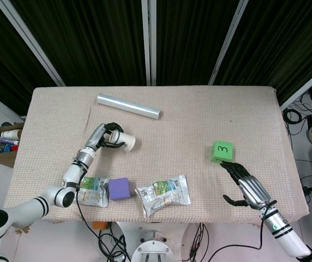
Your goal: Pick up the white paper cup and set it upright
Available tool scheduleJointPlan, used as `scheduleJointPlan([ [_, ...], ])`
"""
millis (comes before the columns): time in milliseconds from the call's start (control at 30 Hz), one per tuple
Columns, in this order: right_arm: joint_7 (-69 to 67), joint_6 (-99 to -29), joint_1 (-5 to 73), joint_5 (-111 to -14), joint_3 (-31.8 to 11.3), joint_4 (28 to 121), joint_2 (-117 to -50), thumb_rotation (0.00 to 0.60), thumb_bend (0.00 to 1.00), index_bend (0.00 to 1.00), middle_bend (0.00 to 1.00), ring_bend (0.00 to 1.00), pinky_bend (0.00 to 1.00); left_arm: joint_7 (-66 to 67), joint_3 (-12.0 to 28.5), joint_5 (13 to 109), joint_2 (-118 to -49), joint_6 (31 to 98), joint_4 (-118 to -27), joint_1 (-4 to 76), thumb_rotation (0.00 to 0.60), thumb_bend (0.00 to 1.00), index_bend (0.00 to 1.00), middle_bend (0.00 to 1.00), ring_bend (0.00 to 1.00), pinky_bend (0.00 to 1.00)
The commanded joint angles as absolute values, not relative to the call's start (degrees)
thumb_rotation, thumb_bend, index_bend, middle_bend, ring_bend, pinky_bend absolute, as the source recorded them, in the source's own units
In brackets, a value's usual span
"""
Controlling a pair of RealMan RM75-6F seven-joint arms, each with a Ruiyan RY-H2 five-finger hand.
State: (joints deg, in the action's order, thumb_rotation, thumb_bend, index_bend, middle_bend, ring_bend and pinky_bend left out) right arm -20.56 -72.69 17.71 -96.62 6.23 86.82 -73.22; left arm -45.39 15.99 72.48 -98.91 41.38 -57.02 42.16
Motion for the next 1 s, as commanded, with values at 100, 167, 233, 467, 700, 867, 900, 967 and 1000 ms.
scheduleJointPlan([
  [100,-21.0,-73.2,17.6,-97.2,6.5,87.1,-72.9,0.6,0.25,0.02,0.06,0.0,0.0,-36.3,11.7,74.8,-95.1,38.2,-56.0,42.2,0.6,0.18,0.2,0.17,0.14,0.23],
  [167,-21.4,-73.5,17.4,-97.4,6.8,87.1,-72.8,0.6,0.25,0.02,0.06,0.0,0.0,-31.3,11.5,74.1,-93.0,41.1,-58.5,40.8,0.6,0.17,0.19,0.16,0.13,0.21],
  [233,-21.8,-73.6,17.3,-97.5,6.9,86.9,-72.8,0.6,0.25,0.02,0.06,0.0,0.0,-27.2,11.7,73.5,-90.9,44.3,-62.1,39.5,0.6,0.17,0.19,0.15,0.13,0.21],
  [467,-22.8,-73.8,17.0,-97.4,7.1,86.3,-72.3,0.6,0.25,0.02,0.06,0.0,0.0,-3.4,9.8,70.8,-84.3,49.0,-76.4,38.5,0.6,0.17,0.19,0.15,0.13,0.21],
  [700,-23.2,-74.6,16.3,-97.4,7.4,86.2,-72.1,0.6,0.25,0.02,0.06,0.0,0.0,15.7,8.1,65.6,-82.7,46.4,-81.2,42.5,0.6,0.17,0.19,0.14,0.13,0.21],
  [867,-23.7,-74.7,16.0,-97.3,7.5,85.9,-72.1,0.6,0.25,0.02,0.06,0.0,0.0,28.7,6.0,66.3,-85.8,49.6,-76.8,44.7,0.6,0.17,0.19,0.14,0.13,0.2],
  [900,-23.7,-74.6,16.0,-97.3,7.5,85.9,-72.2,0.6,0.25,0.02,0.06,0.0,0.0,29.2,5.8,66.7,-86.5,49.9,-75.9,44.9,0.6,0.17,0.19,0.14,0.13,0.2],
  [967,-23.6,-74.6,16.1,-97.4,7.5,85.9,-72.2,0.6,0.25,0.02,0.06,0.0,0.0,29.0,5.6,67.9,-88.0,49.9,-73.7,45.5,0.6,0.18,0.19,0.14,0.13,0.2],
  [1000,-23.6,-74.6,16.1,-97.4,7.4,86.0,-72.2,0.6,0.25,0.02,0.06,0.0,0.0,28.3,5.7,68.3,-88.6,49.7,-72.7,45.7,0.6,0.17,0.19,0.14,0.13,0.2],
])
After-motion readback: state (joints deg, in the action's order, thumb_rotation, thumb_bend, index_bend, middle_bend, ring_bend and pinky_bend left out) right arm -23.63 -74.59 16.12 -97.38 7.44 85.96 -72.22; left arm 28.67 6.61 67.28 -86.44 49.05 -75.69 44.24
